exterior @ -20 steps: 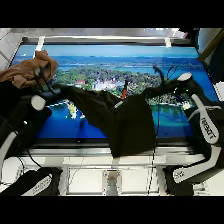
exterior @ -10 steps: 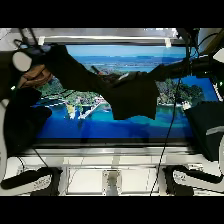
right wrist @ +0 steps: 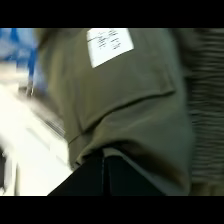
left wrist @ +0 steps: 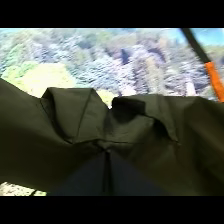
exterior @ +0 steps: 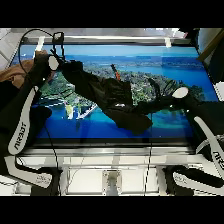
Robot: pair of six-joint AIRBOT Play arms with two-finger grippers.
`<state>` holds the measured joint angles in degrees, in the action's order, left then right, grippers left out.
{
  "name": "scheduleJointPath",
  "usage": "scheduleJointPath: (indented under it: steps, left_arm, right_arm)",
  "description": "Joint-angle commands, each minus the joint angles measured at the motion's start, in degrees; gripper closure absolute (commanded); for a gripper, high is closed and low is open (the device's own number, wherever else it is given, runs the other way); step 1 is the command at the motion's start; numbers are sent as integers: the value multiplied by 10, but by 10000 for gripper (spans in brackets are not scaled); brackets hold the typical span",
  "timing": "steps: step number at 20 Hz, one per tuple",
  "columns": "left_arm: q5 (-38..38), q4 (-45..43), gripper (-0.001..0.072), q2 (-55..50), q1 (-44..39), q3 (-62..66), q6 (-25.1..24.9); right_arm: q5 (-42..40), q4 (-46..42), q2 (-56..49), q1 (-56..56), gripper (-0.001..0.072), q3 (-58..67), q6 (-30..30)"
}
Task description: Fold the clothes and pants, and hang the long-sleeved shirts on hangers.
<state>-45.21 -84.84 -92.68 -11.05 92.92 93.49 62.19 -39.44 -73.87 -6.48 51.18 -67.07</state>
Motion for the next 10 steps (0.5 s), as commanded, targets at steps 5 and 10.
scheduleJointPath:
  steps: [5,10]
  left_arm:
    - [-145,-7,-10,48,4,11,1]
    - [-183,46,-9,184,-20,-204,20]
  right_arm:
    - [-122,-11,-9,50,278,66,-4]
    - [4,-42,-9,126,279,122,-3]
